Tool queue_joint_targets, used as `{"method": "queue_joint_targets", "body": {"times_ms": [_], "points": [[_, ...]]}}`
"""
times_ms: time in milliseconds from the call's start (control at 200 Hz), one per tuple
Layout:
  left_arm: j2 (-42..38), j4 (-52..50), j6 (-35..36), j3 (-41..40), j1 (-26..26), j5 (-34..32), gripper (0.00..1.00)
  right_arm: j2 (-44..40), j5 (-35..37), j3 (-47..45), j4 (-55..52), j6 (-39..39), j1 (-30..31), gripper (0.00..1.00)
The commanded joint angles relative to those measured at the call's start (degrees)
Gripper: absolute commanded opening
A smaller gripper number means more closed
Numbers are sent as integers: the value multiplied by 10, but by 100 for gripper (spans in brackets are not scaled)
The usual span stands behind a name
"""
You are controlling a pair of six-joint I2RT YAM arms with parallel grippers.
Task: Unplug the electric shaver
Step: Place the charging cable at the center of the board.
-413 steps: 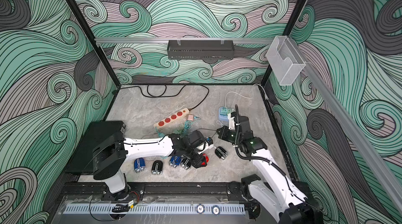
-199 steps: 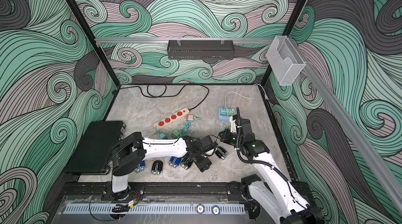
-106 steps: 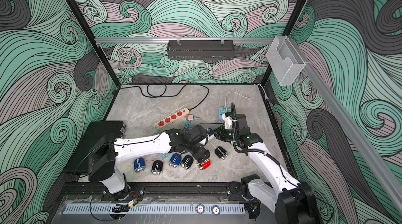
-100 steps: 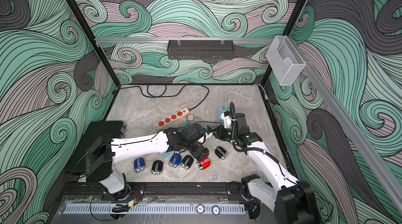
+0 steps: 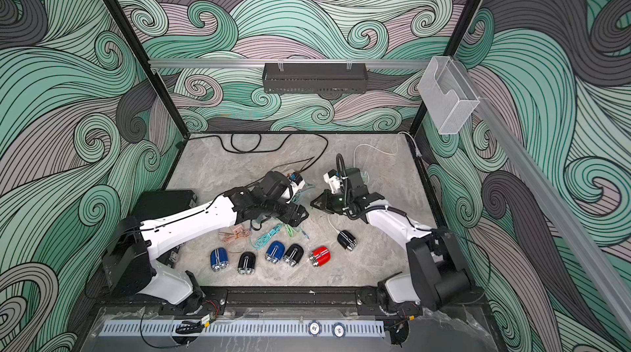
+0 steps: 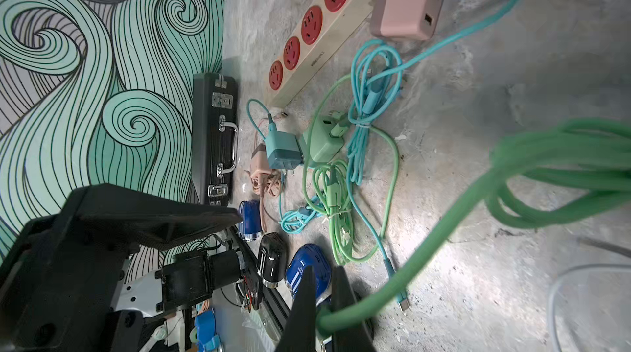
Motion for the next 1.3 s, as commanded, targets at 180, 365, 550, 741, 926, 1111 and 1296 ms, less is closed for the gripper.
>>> {"method": "queue_joint_targets", "body": {"times_ms": [180,365,550,741,926,1111,1296], "points": [[-16,43,11,-5,27,36,84,44,56,28,12,14,10,22],[-2,42,27,12,31,36,83,49,76,37,-10,2,10,35],[24,38,46,38,33,45,83,25,110,42,-59,-18,7,44],[59,36,100,85,44,65,80,-55,167,23,-122,-39,-11,44],[129,30,180,166,67,104,78,-174,196,-9,-188,-60,-60,43],[224,30,243,260,90,152,77,-260,204,-15,-237,-71,-107,43],[326,22,284,376,109,176,74,-319,207,-21,-254,-54,-143,42]]}}
